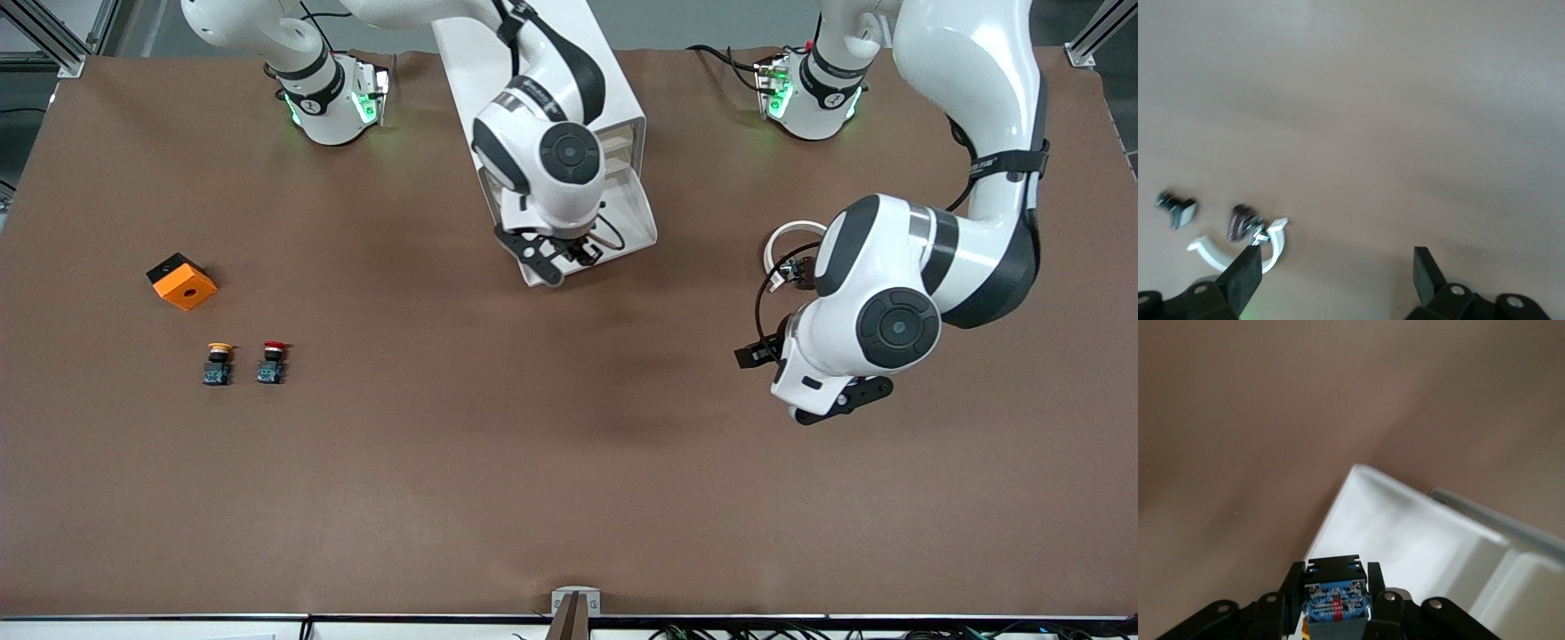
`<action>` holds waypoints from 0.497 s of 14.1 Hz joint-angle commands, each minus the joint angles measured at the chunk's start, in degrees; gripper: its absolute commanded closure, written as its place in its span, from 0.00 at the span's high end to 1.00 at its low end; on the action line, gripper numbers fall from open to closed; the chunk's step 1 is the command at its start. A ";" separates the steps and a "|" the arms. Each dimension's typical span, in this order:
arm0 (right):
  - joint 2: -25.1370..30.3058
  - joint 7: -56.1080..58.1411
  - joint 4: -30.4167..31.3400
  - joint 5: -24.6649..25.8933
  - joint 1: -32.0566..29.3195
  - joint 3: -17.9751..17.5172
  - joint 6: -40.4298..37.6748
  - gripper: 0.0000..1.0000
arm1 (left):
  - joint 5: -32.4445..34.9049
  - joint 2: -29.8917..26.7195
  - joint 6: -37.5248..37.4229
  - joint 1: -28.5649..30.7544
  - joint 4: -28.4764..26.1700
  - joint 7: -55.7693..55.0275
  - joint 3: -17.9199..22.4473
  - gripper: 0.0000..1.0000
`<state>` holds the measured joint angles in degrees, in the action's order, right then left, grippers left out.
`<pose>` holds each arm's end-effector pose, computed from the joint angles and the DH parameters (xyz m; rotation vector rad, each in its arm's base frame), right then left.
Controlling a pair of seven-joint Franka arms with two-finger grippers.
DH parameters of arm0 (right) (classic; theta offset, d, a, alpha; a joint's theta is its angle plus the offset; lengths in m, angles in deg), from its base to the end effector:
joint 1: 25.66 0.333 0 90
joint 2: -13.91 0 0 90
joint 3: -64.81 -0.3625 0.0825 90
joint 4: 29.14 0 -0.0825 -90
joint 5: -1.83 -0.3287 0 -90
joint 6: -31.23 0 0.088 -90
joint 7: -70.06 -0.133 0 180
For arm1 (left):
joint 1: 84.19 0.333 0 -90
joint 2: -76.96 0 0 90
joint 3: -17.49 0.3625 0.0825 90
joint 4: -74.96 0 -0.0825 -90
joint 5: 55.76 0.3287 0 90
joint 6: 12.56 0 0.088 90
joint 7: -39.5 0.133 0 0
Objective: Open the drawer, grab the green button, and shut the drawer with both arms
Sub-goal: 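Carry the button with the right gripper while the left gripper pushes the drawer shut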
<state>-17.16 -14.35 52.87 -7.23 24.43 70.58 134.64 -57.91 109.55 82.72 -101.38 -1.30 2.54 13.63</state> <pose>0.4488 0.4806 0.4038 2.8208 -1.0927 -0.2419 0.6148 -0.2309 0.4168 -3.0371 -0.4464 0.3732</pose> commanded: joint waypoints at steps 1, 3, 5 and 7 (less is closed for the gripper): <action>0.21 9.04 -4.13 -0.53 -6.64 -0.59 -5.22 0.17 | -0.75 -0.52 9.80 -0.04 -7.38 1.37 -3.24 1.00; 1.26 21.93 -4.05 -0.26 -12.52 -0.58 -6.72 0.17 | -0.93 0.53 17.54 -0.04 -11.88 0.68 -6.31 1.00; 1.35 36.69 -3.79 0.79 -18.76 -0.41 -8.39 0.17 | -1.01 3.42 21.17 -0.56 -12.86 0.06 -9.04 1.00; 1.35 51.47 -3.00 3.33 -24.31 -0.50 -8.13 0.17 | -3.89 6.15 21.35 -1.61 -12.60 -2.66 -10.45 1.00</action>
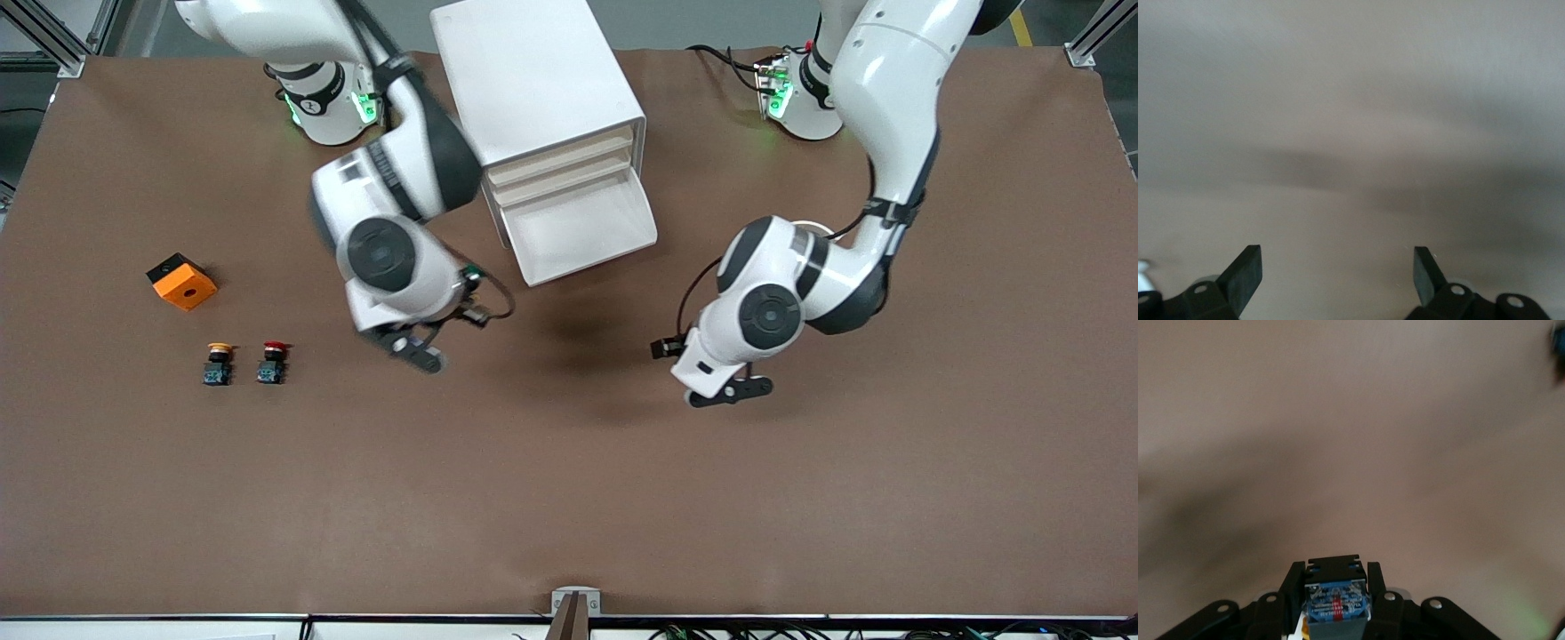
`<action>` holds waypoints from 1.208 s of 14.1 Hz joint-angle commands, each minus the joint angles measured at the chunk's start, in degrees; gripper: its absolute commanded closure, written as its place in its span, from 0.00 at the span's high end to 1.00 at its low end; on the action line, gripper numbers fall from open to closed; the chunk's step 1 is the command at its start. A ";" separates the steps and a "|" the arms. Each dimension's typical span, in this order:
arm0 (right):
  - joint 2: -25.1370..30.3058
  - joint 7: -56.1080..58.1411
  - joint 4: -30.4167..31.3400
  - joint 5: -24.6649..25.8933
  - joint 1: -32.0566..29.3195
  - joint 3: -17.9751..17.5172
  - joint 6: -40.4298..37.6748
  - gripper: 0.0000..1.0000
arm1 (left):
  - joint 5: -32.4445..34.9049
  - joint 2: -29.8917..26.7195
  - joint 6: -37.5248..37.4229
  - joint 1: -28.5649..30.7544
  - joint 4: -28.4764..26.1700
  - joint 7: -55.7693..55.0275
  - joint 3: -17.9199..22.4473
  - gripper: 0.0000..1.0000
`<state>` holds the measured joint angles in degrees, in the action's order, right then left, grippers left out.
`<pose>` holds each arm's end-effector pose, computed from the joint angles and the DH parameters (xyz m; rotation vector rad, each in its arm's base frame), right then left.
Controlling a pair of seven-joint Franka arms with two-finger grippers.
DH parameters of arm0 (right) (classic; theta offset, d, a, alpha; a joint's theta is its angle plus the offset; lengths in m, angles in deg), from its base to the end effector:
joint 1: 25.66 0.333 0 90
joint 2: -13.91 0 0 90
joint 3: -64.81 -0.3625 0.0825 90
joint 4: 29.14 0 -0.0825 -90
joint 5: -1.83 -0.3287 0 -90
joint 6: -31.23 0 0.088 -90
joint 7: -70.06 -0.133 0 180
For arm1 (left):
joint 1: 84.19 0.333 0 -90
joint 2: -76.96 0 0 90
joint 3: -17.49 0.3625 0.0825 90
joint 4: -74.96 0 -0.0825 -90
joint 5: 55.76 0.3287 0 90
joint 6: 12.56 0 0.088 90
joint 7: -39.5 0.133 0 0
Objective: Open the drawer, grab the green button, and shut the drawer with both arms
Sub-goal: 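Carry the button with the right gripper while the left gripper pushes the drawer shut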
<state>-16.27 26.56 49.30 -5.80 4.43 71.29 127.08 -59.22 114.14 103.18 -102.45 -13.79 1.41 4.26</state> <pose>0.5805 0.2885 0.4307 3.0104 -0.5577 -0.3424 0.5765 -0.3274 0.3090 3.0396 0.2746 -0.3748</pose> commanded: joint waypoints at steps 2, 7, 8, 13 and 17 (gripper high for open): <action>0.38 21.38 2.32 4.10 -8.71 -1.21 0.82 0.17 | -4.36 3.07 1.15 -3.95 -0.80 -4.34 -1.01 1.00; 2.66 37.87 14.42 5.60 -16.11 -1.12 12.92 0.17 | -4.54 3.69 0.19 -11.17 -3.87 -17.42 -1.18 1.00; 4.24 37.87 19.33 6.56 -16.11 -1.12 17.92 0.17 | -4.54 3.17 -1.12 -12.14 -4.49 -20.15 -1.18 1.00; 4.52 37.61 29.57 7.10 -18.74 -1.12 32.71 0.17 | -4.63 3.16 -7.54 -16.80 -5.46 -26.05 -2.93 1.00; 2.85 37.08 32.03 7.10 -20.33 -1.12 37.03 0.17 | -4.63 3.25 -8.86 -16.89 -6.68 -31.32 -7.15 1.00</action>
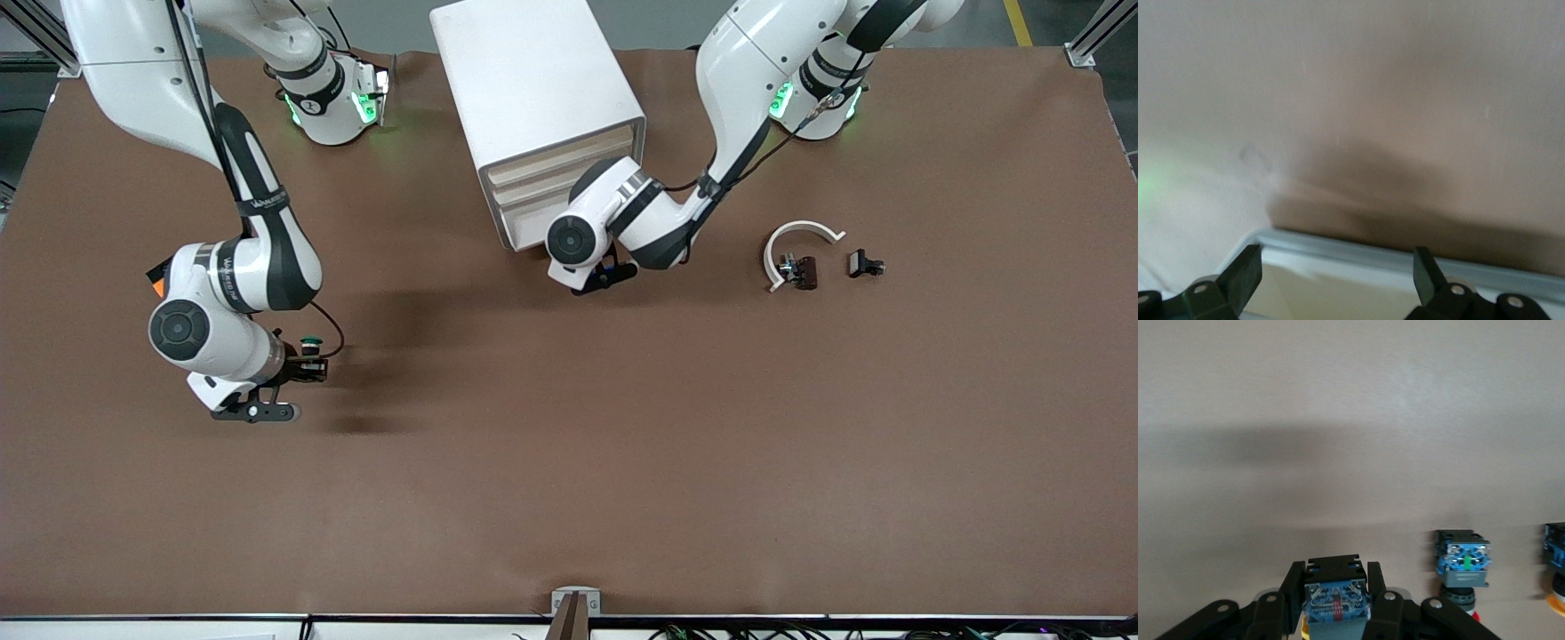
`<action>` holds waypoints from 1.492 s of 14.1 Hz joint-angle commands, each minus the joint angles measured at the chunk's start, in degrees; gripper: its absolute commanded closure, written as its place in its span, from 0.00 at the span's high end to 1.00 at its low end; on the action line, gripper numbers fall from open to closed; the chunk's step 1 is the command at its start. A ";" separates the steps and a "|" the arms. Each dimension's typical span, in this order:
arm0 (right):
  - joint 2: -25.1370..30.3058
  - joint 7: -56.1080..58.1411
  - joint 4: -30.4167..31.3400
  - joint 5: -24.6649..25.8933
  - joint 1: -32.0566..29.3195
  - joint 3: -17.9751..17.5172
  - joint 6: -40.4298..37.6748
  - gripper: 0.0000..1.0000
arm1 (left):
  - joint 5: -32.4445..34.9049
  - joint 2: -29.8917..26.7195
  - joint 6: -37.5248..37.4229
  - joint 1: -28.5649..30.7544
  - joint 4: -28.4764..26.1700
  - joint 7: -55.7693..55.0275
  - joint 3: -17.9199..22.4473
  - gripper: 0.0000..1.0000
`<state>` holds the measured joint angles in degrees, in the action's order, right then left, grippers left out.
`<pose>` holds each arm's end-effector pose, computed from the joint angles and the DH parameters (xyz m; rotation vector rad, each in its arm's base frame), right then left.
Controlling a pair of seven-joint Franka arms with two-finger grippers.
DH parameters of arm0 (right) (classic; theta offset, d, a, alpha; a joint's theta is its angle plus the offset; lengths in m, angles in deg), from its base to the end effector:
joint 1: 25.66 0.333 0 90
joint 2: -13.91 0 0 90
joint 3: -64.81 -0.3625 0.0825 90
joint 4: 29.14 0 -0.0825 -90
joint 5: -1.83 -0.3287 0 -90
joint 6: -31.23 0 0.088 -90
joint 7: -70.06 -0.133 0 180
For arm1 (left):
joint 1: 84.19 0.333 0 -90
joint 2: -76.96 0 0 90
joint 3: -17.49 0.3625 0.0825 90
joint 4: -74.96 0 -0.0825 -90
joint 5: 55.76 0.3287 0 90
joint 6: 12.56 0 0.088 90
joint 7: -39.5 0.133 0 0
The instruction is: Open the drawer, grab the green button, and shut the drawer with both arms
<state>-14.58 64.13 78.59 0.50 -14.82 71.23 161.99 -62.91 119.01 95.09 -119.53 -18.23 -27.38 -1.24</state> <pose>0.6051 0.0538 0.2928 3.0930 -0.0484 -0.1366 0.3729 -0.4890 0.2351 -2.7894 -0.4487 0.7479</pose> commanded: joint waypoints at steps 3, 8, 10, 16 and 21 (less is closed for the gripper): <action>0.45 -3.12 5.56 0.81 -0.82 -1.05 7.04 0.18 | -1.11 -1.80 -0.77 0.28 -2.70 -4.75 -3.85 1.00; -1.40 -3.92 6.09 0.81 -0.56 -1.05 8.72 0.19 | -1.03 -1.89 -0.68 2.20 0.19 -4.66 -1.77 1.00; -1.40 -3.92 6.35 0.81 -0.56 -1.05 8.81 0.23 | 2.99 -2.06 -0.77 3.53 5.19 -4.49 3.77 1.00; 0.35 -3.83 5.22 0.81 -0.74 -1.14 7.84 1.00 | 12.68 -11.10 -0.77 12.55 8.73 2.16 12.31 1.00; 12.46 -2.87 4.08 0.72 -0.74 -1.32 -2.31 1.00 | 12.42 -21.73 -4.01 23.02 8.64 17.80 12.14 1.00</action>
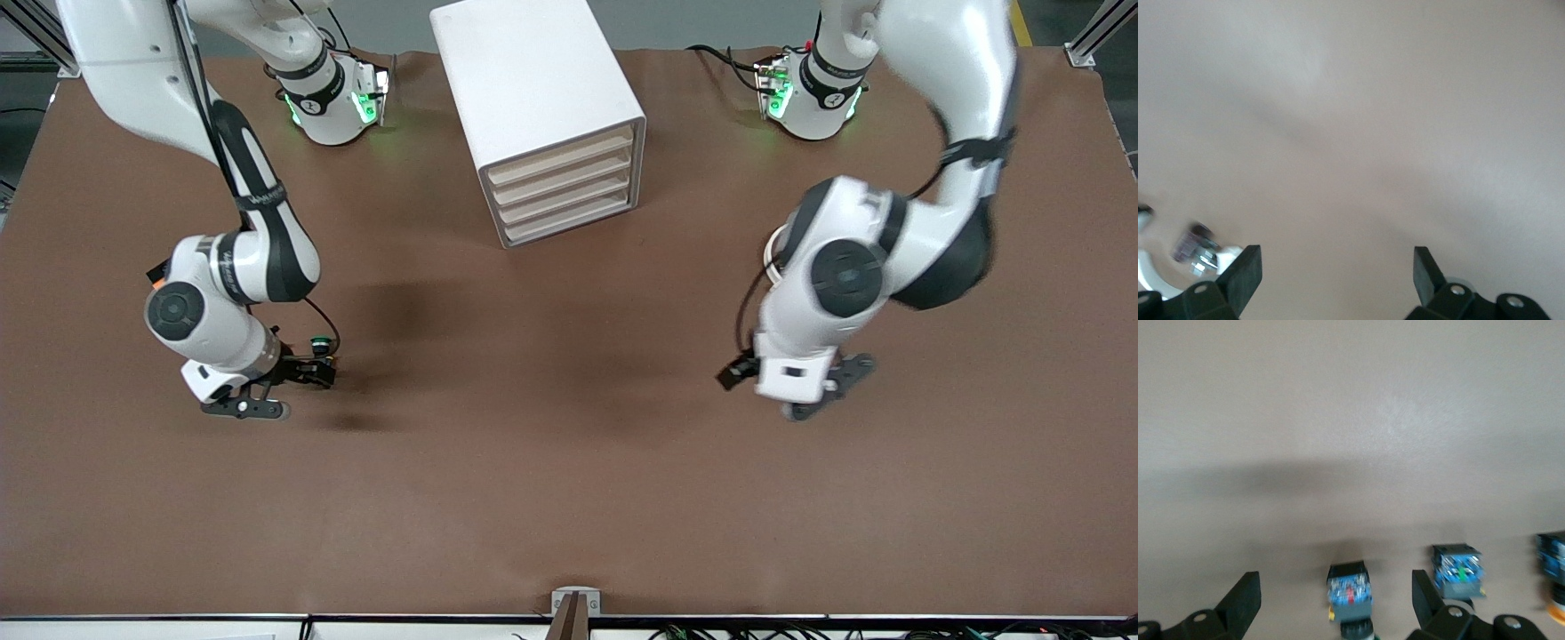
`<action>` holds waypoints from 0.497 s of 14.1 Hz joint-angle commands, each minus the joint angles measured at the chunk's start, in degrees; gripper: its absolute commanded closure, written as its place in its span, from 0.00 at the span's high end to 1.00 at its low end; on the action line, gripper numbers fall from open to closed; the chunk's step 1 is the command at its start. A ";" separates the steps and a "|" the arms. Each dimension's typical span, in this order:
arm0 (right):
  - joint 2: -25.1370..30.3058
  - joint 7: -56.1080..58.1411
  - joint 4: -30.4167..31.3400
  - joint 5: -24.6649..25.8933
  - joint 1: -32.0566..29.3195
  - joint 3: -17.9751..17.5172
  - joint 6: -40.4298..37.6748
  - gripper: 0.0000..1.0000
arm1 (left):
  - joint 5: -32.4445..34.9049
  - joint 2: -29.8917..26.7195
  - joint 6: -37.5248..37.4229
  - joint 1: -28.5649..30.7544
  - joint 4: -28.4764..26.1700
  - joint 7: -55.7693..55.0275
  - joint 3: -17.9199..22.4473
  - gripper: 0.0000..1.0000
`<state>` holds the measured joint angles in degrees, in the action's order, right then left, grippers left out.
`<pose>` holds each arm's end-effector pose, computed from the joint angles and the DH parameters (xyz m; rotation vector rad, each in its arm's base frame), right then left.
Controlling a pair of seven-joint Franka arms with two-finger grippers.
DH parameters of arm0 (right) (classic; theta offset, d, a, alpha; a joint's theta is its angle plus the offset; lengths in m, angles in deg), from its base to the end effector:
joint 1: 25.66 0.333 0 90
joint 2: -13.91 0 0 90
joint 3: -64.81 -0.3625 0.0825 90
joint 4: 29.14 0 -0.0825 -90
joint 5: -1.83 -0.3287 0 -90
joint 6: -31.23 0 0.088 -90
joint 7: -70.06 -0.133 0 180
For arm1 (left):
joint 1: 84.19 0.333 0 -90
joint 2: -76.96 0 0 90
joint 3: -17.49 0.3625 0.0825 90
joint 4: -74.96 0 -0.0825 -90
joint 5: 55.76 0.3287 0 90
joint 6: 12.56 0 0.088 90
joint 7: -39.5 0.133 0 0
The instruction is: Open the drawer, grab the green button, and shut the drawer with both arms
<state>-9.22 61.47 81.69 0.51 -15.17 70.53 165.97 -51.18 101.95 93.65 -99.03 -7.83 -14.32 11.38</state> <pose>0.5994 0.0556 0.3344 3.1187 -0.1162 0.0286 0.6146 -0.2129 0.4708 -2.9809 -0.8568 0.0011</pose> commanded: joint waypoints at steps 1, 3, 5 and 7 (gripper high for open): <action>9.66 -0.29 0.19 0.71 -0.21 -0.80 -10.77 1.00 | 0.35 -6.43 -4.07 4.28 -1.76 7.31 -0.48 1.00; 14.23 0.76 -1.92 0.71 -0.29 -0.80 -18.96 1.00 | 0.26 -9.42 -6.97 7.18 -1.76 13.36 -0.48 1.00; 17.58 5.49 -4.47 0.62 -1.17 -0.45 -25.20 1.00 | -0.01 -12.58 -10.83 9.47 -1.93 19.43 -0.65 1.00; 18.47 7.97 -8.85 0.36 -4.15 -0.53 -31.79 1.00 | -0.18 -15.92 -14.18 11.40 -2.02 24.88 -0.74 1.00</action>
<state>8.83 66.44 76.14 0.62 -16.21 70.53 138.67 -51.19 90.08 81.98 -89.24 -7.98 6.14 11.33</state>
